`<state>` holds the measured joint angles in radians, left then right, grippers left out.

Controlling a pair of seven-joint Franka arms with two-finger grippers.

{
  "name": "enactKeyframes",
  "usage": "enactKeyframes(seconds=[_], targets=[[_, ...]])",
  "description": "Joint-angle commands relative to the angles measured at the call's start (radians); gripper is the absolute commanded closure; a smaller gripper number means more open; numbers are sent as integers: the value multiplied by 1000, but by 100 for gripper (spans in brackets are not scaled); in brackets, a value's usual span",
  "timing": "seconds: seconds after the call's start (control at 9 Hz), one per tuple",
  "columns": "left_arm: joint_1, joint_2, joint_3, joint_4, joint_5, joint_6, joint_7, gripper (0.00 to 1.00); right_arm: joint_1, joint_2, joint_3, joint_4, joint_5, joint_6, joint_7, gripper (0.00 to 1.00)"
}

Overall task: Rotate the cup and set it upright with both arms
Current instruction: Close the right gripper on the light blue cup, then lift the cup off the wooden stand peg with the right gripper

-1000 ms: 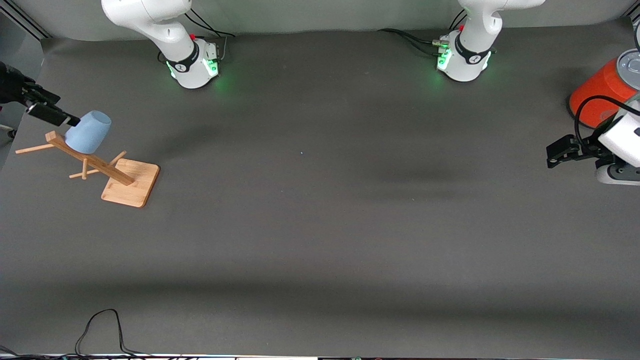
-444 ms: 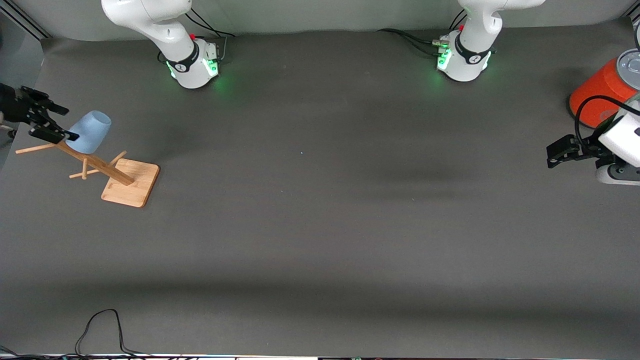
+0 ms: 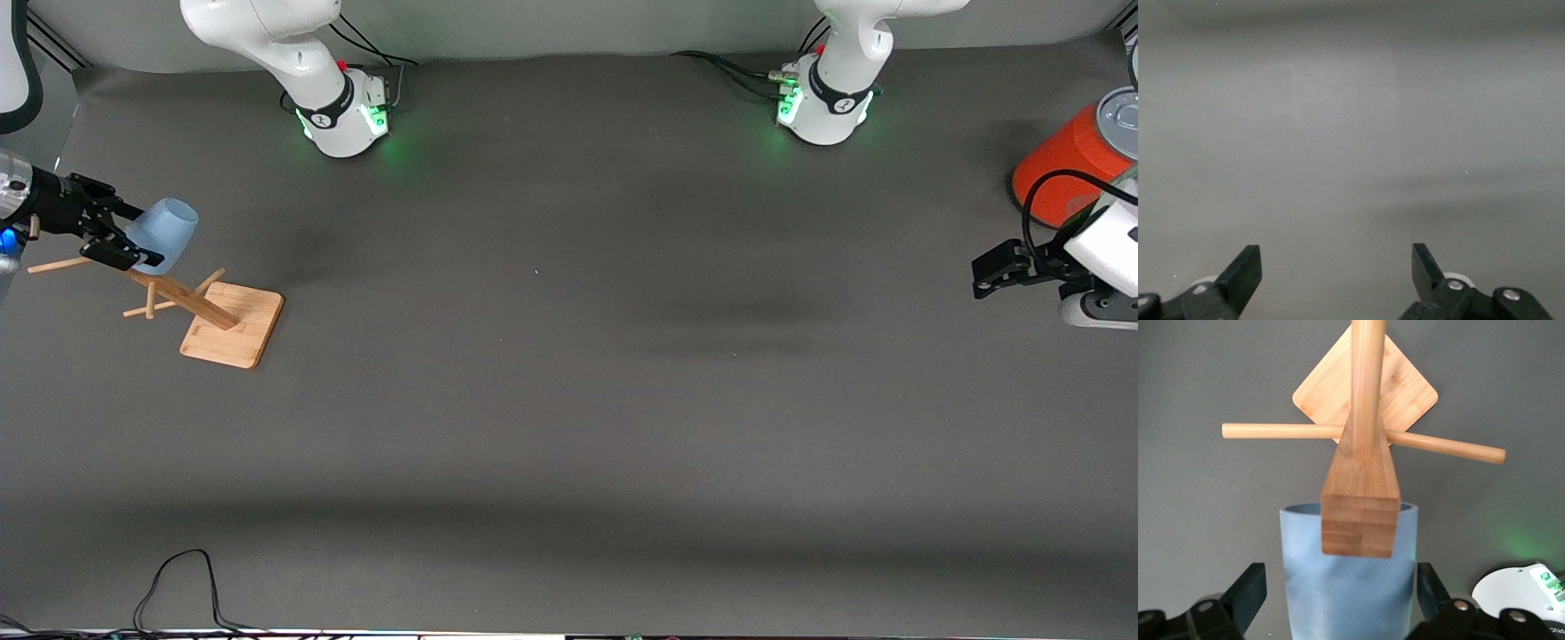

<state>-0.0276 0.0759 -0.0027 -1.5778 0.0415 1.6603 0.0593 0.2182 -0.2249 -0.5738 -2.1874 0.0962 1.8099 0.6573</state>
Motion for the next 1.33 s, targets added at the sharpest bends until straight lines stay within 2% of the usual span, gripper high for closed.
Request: enactKeyframes(seconds=[0.0, 0.11, 0.22, 0.56, 0.78, 0.89, 1.0, 1.22], targets=[[2, -24, 1, -24, -6, 10, 10, 0, 4, 2, -23, -15, 61, 25, -36, 25], [2, -24, 1, -22, -8, 10, 10, 0, 4, 12, -27, -14, 71, 20, -42, 40], [2, -24, 1, -24, -8, 10, 11, 0, 4, 10, -26, -9, 71, 14, -36, 45], [3, -22, 1, -24, -8, 10, 11, 0, 7, -1, -17, 63, 73, -104, 28, 45], [3, -24, 1, -22, -8, 10, 11, 0, 9, -17, -11, 98, 134, -190, 86, 45], [3, -22, 1, -24, -8, 10, 11, 0, 16, -22, 21, 116, 137, -211, 164, 45], [3, -22, 1, -22, -8, 10, 11, 0, 20, -24, 82, 145, 148, -224, 241, 45], [2, -22, 1, -22, -8, 10, 11, 0, 20, -4, 254, 201, 224, -202, 423, 45]])
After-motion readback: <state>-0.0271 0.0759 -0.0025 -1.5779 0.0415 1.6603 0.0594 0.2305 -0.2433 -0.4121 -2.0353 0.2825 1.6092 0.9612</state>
